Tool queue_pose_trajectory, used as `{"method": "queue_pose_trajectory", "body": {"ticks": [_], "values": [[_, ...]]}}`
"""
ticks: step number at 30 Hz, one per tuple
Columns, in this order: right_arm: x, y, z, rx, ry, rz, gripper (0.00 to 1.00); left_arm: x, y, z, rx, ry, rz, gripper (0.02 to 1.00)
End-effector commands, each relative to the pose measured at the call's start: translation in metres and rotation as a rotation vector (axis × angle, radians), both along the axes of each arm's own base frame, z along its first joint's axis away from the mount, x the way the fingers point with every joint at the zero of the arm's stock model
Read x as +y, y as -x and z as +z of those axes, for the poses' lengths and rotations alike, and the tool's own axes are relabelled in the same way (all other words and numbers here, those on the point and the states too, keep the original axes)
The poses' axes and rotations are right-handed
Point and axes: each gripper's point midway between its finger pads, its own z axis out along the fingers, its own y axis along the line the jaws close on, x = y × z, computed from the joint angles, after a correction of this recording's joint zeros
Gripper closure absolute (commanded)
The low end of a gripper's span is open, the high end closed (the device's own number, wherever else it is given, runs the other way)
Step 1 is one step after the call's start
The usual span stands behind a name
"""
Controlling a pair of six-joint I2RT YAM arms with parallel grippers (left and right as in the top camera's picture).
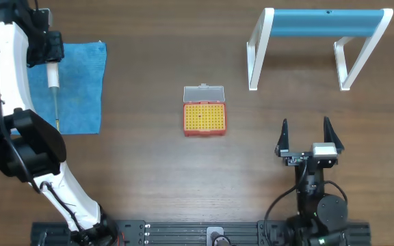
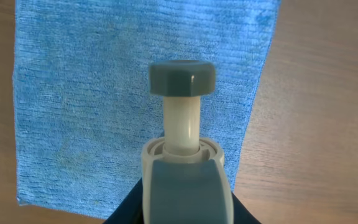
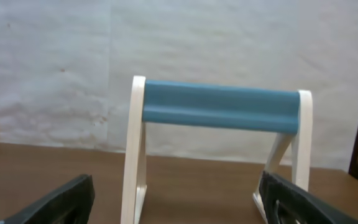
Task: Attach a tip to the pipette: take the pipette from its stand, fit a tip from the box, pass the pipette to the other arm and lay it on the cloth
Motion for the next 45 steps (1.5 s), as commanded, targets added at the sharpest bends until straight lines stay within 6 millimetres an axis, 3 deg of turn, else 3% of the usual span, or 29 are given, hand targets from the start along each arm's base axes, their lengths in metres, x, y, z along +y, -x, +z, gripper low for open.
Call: {"method": "queue_pose_trajectory", "body": {"ticks": [1, 6, 8, 10, 12, 18, 22, 25, 26, 28, 29, 31, 33, 35, 36, 37, 38, 39, 41, 43, 45], "values": [[0.004, -0.005, -0.023, 0.048, 0.002, 0.020, 0.121, 0.006, -0.005, -0.046, 0.107, -0.008, -0.035, 0.993], [0.005, -0.007, -0.049, 0.153, 0.028, 0.020, 0.075, 0.011, -0.024, -0.082, 0.104, -0.005, -0.037, 0.996], [0.005, -0.007, -0.075, 0.257, 0.055, 0.019, 0.075, 0.012, -0.028, -0.097, 0.114, -0.001, -0.037, 0.993], [0.005, -0.007, -0.074, 0.253, 0.054, 0.019, 0.073, 0.010, -0.027, -0.120, 0.151, 0.019, -0.039, 0.993], [0.005, -0.007, -0.074, 0.253, 0.054, 0.019, 0.075, 0.011, -0.031, -0.130, 0.148, 0.018, -0.039, 0.993], [0.005, -0.007, -0.074, 0.253, 0.054, 0.019, 0.075, 0.007, -0.052, -0.151, 0.082, 0.064, -0.026, 0.991], [0.005, -0.007, -0.074, 0.253, 0.054, 0.019, 0.073, 0.007, -0.064, -0.151, 0.034, 0.072, -0.033, 0.991], [0.005, -0.007, -0.074, 0.253, 0.054, 0.019, 0.075, 0.007, -0.064, -0.151, 0.034, 0.071, -0.033, 0.785], [0.005, -0.007, -0.074, 0.253, 0.054, 0.019, 0.075, 0.006, -0.062, -0.151, 0.041, 0.074, -0.033, 0.638], [0.005, -0.007, -0.074, 0.253, 0.054, 0.019, 0.075, 0.005, -0.060, -0.152, 0.050, 0.076, -0.033, 0.154], [0.005, -0.007, -0.074, 0.253, 0.054, 0.019, 0.075, 0.004, -0.057, -0.152, 0.062, 0.080, -0.034, 0.020], [0.005, -0.007, -0.074, 0.253, 0.054, 0.019, 0.075, 0.000, -0.052, -0.140, 0.078, 0.081, -0.039, 0.020], [0.005, -0.007, -0.074, 0.253, 0.054, 0.019, 0.075, 0.001, -0.054, -0.105, 0.026, 0.059, -0.056, 0.020], [0.005, -0.007, -0.074, 0.253, 0.054, 0.019, 0.075, 0.004, -0.053, -0.040, -0.059, 0.004, -0.073, 0.018], [0.005, -0.007, -0.074, 0.253, 0.054, 0.019, 0.073, 0.007, -0.046, 0.001, -0.109, -0.040, -0.065, 0.020], [0.005, -0.007, -0.074, 0.253, 0.054, 0.019, 0.075, 0.004, -0.034, 0.061, -0.208, -0.091, -0.083, 0.020], [0.005, -0.007, -0.074, 0.253, 0.054, 0.019, 0.075, -0.002, -0.014, 0.129, -0.341, -0.141, -0.083, 0.020], [0.005, -0.007, -0.074, 0.253, 0.054, 0.019, 0.075, -0.007, 0.003, 0.169, -0.424, -0.170, -0.081, 0.020], [0.005, -0.007, -0.074, 0.253, 0.054, 0.019, 0.075, -0.027, 0.060, 0.254, -0.620, -0.205, -0.051, 0.023], [0.005, -0.007, -0.074, 0.253, 0.054, 0.019, 0.075, -0.045, 0.118, 0.317, -0.812, -0.192, 0.035, 0.023], [0.005, -0.007, -0.074, 0.253, 0.054, 0.019, 0.073, -0.059, 0.164, 0.354, -0.934, -0.226, 0.034, 0.020]]}}
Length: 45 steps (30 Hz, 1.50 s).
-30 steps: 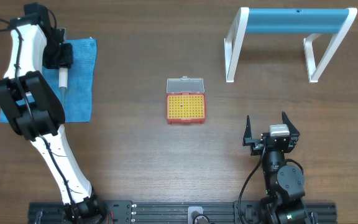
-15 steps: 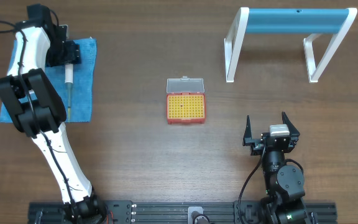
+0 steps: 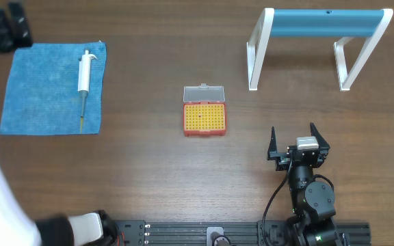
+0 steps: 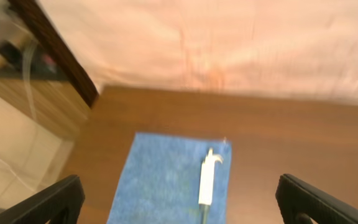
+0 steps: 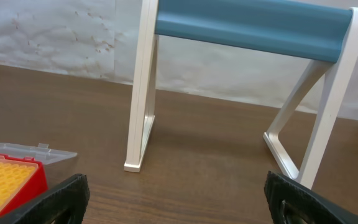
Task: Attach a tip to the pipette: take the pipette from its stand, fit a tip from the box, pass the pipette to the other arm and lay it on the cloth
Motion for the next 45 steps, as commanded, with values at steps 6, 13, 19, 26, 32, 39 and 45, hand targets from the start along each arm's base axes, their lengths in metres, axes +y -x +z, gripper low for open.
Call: {"method": "queue_pose_trajectory", "body": {"ticks": [6, 13, 19, 26, 32, 39, 45], "values": [[-0.001, 0.000, -0.002, 0.003, -0.010, -0.004, 0.075, -0.063, 0.207, 0.106, -0.467, -0.069, 0.030, 0.020], [-0.001, 0.000, -0.002, 0.003, -0.010, -0.004, 0.075, -0.092, 0.212, 0.047, -0.814, 0.032, -0.126, 0.020], [-0.001, 0.000, -0.002, 0.003, -0.010, -0.004, 0.075, -0.110, 0.135, -0.077, -0.930, 0.101, -0.313, 0.023], [-0.001, 0.000, -0.002, 0.003, -0.010, -0.004, 0.075, -0.113, 0.118, -0.162, -0.906, 0.116, -0.330, 0.020], [-0.001, 0.000, -0.002, 0.003, -0.010, -0.004, 0.075, -0.112, 0.100, -0.217, -0.809, 0.181, -0.307, 0.020], [-0.001, 0.000, -0.002, 0.003, -0.010, -0.004, 0.075, -0.124, 0.092, -0.261, -0.621, 0.213, -0.336, 0.020], [-0.001, 0.000, -0.002, 0.003, -0.010, -0.004, 0.075, -0.123, 0.092, -0.302, -0.455, 0.171, -0.330, 0.023]]}}
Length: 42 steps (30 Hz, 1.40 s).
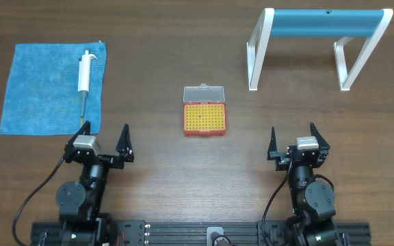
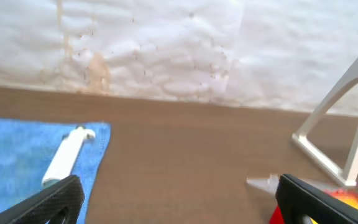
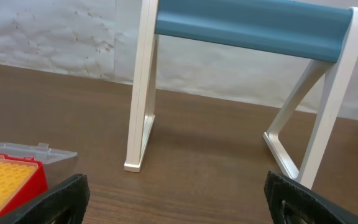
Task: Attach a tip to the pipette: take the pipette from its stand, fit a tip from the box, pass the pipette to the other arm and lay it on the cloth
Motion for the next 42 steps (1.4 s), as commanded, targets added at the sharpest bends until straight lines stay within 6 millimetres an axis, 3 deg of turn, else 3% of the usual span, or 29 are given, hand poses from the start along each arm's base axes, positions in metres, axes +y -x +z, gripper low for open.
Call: {"method": "queue_pose_trajectory", "body": {"ticks": [1, 17, 20, 22, 27, 42], "values": [[-0.001, 0.000, -0.002, 0.003, -0.010, -0.005, 0.075, 0.003, 0.000, -0.011, 0.035, -0.078, 0.018, 0.020], [-0.001, 0.000, -0.002, 0.003, -0.010, -0.006, 0.075, 0.003, 0.000, -0.011, 0.035, -0.078, 0.017, 0.020], [-0.004, -0.001, -0.006, 0.022, -0.028, 0.024, 0.075, 0.003, 0.000, -0.011, 0.035, -0.078, 0.017, 0.020], [-0.022, -0.002, -0.006, 0.025, -0.135, -0.054, 0.075, 0.003, 0.001, -0.011, 0.035, -0.078, 0.017, 0.020], [-0.038, -0.002, -0.006, 0.021, -0.199, -0.118, 0.075, 0.003, 0.001, -0.011, 0.035, -0.078, 0.017, 0.020], [-0.038, -0.002, -0.006, 0.021, -0.191, -0.119, 0.075, 0.003, 0.000, -0.011, 0.035, -0.078, 0.017, 0.020]]}}
